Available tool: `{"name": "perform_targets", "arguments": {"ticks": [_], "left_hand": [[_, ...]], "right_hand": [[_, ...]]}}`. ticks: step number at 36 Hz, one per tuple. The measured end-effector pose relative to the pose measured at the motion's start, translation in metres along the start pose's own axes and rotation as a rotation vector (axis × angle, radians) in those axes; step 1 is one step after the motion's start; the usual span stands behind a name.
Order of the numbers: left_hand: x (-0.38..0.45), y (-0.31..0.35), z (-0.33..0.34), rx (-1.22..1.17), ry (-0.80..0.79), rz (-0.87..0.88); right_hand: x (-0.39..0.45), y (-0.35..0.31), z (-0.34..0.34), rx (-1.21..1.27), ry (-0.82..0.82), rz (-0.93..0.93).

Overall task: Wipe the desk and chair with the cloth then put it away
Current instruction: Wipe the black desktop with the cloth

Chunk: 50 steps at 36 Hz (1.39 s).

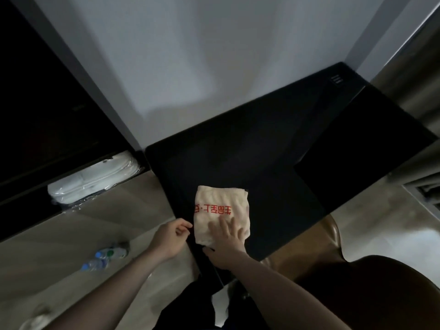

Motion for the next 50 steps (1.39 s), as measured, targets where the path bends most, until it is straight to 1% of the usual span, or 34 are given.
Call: {"name": "perform_targets", "arguments": {"ticks": [5, 10, 12, 14, 16, 20, 29, 35, 39, 44, 47, 50], "left_hand": [[0.000, 0.001, -0.001, 0.147, -0.122, 0.012], [0.004, 0.006, 0.000, 0.262, -0.189, 0.030], [0.002, 0.007, 0.000, 0.265, -0.203, 0.040], [-0.001, 0.011, 0.000, 0.282, -0.223, 0.058], [-0.003, 0.012, 0.000, 0.284, -0.233, 0.064], [-0.004, 0.013, -0.009, 0.303, -0.229, 0.069], [0.009, 0.025, -0.027, 0.394, -0.233, 0.089], [0.023, 0.048, -0.020, 0.491, -0.317, 0.060], [0.032, 0.072, -0.009, 0.535, -0.307, 0.062], [0.042, 0.102, 0.009, 0.534, -0.321, 0.069], [0.049, 0.117, 0.021, 0.530, -0.321, 0.065], [0.054, 0.129, 0.034, 0.530, -0.302, 0.047]], "right_hand": [[-0.024, 0.021, 0.015, 0.081, 0.046, 0.070], [-0.052, 0.050, 0.039, 0.055, 0.065, 0.192], [-0.054, 0.052, 0.040, 0.163, 0.076, 0.244], [-0.052, 0.047, 0.036, 0.267, 0.145, 0.308], [-0.046, 0.038, 0.031, 0.318, 0.195, 0.346], [-0.033, 0.019, 0.025, 0.442, 0.181, 0.374], [-0.013, 0.028, 0.025, 0.492, 0.117, 0.454], [-0.019, 0.074, -0.001, 0.517, 0.110, 0.455], [-0.026, 0.118, -0.019, 0.500, 0.129, 0.429], [-0.032, 0.168, -0.042, 0.480, 0.106, 0.413], [-0.031, 0.187, -0.053, 0.486, 0.079, 0.410], [-0.029, 0.198, -0.061, 0.488, 0.090, 0.421]]}}
Point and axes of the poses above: each hand's wrist, its own x-axis towards the middle knuckle, its own z-axis out of the palm, y = z × x, the point moved 4 cm from there along x, towards the middle knuckle, and after that the axes turned 15 degrees about -y, right-handed, at the moved point
